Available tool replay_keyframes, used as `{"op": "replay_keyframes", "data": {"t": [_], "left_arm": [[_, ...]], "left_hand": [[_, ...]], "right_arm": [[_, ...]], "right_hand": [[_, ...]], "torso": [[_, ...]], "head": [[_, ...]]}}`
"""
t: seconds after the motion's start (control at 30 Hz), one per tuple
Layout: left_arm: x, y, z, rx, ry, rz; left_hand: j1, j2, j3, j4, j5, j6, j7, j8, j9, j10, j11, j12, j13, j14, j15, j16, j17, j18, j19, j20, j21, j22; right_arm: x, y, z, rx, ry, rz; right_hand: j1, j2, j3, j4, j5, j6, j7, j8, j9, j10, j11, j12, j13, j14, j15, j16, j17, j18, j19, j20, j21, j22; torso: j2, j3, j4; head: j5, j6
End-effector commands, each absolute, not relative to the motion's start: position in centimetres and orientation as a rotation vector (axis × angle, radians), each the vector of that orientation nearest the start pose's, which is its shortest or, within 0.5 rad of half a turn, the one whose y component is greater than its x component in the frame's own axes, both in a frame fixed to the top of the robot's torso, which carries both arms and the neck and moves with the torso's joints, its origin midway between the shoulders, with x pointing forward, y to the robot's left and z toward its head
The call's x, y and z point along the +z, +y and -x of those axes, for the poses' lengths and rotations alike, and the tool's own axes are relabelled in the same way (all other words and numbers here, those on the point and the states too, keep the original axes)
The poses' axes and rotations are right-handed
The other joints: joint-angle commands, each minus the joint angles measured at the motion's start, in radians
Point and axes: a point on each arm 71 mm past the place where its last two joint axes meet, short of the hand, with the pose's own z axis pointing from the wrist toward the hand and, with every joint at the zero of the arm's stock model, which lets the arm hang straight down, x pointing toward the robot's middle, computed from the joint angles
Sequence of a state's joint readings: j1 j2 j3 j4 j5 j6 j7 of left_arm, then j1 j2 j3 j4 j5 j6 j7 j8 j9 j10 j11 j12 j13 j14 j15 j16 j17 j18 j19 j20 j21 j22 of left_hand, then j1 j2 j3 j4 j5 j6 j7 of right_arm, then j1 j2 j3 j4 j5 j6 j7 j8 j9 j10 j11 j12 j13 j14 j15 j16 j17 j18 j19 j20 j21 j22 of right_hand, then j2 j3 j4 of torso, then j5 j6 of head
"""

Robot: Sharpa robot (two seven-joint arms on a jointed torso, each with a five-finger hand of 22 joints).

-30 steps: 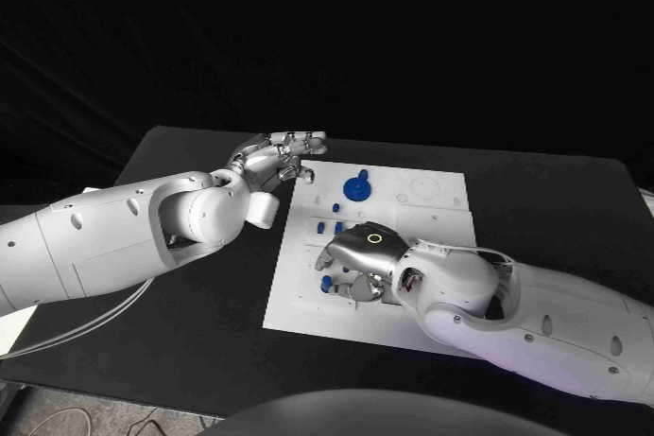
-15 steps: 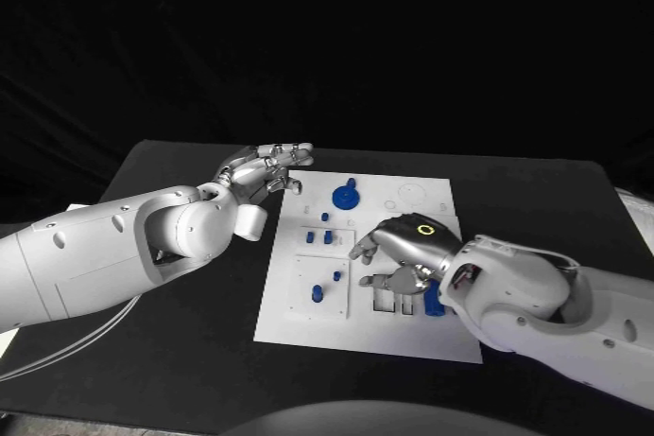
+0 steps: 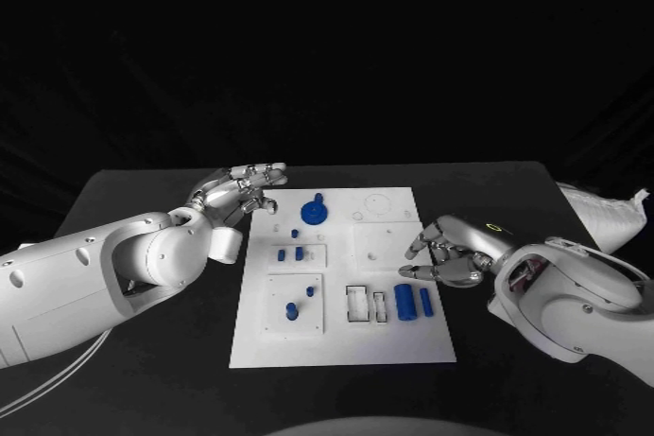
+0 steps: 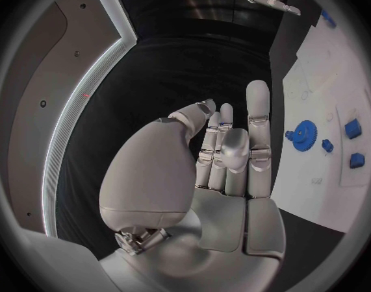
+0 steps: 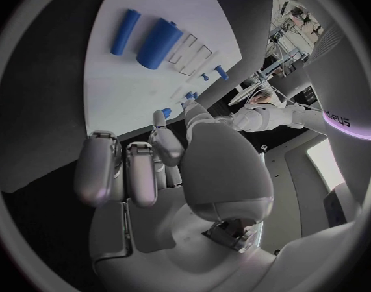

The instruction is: Assemble the parts on the task board

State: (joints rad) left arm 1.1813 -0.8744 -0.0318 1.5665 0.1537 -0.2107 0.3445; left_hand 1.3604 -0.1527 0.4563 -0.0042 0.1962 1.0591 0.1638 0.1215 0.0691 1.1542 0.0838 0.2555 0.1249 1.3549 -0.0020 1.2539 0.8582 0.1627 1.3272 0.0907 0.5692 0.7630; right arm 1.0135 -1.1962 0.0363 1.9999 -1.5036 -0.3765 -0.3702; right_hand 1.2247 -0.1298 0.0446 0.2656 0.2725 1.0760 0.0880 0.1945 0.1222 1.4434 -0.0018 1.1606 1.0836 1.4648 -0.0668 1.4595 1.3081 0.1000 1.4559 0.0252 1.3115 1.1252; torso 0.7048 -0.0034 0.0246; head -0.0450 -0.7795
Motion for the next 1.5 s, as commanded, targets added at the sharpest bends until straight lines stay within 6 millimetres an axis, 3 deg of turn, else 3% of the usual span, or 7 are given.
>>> {"op": "replay_keyframes", "data": {"t": [0.03,0.3,0.47,0.77,1.5], "left_arm": [[-18.6,20.6,-47.7,-1.685,1.474,1.306],[-18.9,20.6,-47.7,-1.685,1.478,1.31],[-18.9,20.8,-47.6,-1.681,1.476,1.313],[-19.0,21.1,-47.6,-1.675,1.475,1.315],[-19.1,21.2,-47.5,-1.673,1.476,1.318]], "left_hand": [[0.001,0.013,-0.001,-0.004,0.003,-0.004,0.0,0.007,-0.001,-0.007,0.0,0.005,0.002,-0.004,-0.001,-0.003,-0.001,0.018,-0.005,0.002,-0.006,-0.001],[0.001,0.014,-0.001,-0.005,0.003,-0.003,0.0,0.008,0.0,-0.009,0.0,0.006,0.002,-0.004,0.0,-0.003,0.0,0.018,-0.005,0.002,-0.007,-0.001],[0.001,0.014,-0.001,-0.005,0.003,-0.003,0.0,0.008,0.0,-0.009,0.0,0.006,0.002,-0.004,0.0,-0.003,0.0,0.018,-0.005,0.002,-0.007,-0.001],[0.001,0.014,-0.001,-0.005,0.003,-0.003,0.0,0.008,0.0,-0.009,0.0,0.006,0.002,-0.004,0.0,-0.003,0.0,0.018,-0.005,0.002,-0.007,-0.001],[0.001,0.014,-0.001,-0.005,0.003,-0.003,0.0,0.008,0.0,-0.009,0.0,0.006,0.002,-0.004,0.0,-0.003,0.0,0.018,-0.005,0.002,-0.007,-0.001]], "right_arm": [[-19.8,-24.5,-36.8,0.454,1.847,-0.13],[-21.4,-24.1,-36.3,0.378,1.916,-0.088],[-22.1,-23.6,-36.3,0.363,1.937,-0.053],[-22.9,-22.9,-36.1,0.339,1.969,0.012],[-25.1,-21.6,-36.5,0.329,2.017,0.056]], "right_hand": [[0.004,0.019,-0.039,0.019,0.012,-0.013,-0.002,0.02,0.012,0.005,0.0,0.108,0.13,0.077,-0.001,0.014,0.078,-0.017,0.009,-0.001,0.011,0.017],[-0.011,0.046,-0.11,0.023,0.0,-0.025,-0.005,0.058,0.037,0.027,0.002,0.206,0.256,0.081,-0.005,0.037,0.115,-0.024,0.015,0.002,0.031,0.051],[-0.012,0.051,-0.118,0.024,-0.001,-0.028,-0.005,0.063,0.04,0.028,0.003,0.211,0.264,0.082,-0.005,0.039,0.118,-0.025,0.015,0.002,0.033,0.054],[-0.027,0.064,-0.139,0.025,0.001,-0.028,-0.007,0.076,0.05,0.026,0.002,0.211,0.269,0.082,-0.005,0.041,0.123,-0.026,0.016,0.003,0.038,0.061],[-0.012,0.08,-0.151,0.021,0.01,-0.02,-0.012,0.093,0.064,0.025,-0.002,0.21,0.275,0.082,-0.008,0.044,0.128,-0.026,0.016,0.001,0.042,0.068]], "torso": [[-0.004,0.0011,-0.0137],[-0.005,-0.0009,-0.0104],[-0.004,-0.0017,-0.0054],[-0.004,-0.0028,-0.0078],[-0.005,-0.0058,-0.0032]], "head": [[-0.006,-0.001],[-0.006,-0.012],[-0.004,-0.016],[0.0,-0.022],[0.008,-0.033]]}}
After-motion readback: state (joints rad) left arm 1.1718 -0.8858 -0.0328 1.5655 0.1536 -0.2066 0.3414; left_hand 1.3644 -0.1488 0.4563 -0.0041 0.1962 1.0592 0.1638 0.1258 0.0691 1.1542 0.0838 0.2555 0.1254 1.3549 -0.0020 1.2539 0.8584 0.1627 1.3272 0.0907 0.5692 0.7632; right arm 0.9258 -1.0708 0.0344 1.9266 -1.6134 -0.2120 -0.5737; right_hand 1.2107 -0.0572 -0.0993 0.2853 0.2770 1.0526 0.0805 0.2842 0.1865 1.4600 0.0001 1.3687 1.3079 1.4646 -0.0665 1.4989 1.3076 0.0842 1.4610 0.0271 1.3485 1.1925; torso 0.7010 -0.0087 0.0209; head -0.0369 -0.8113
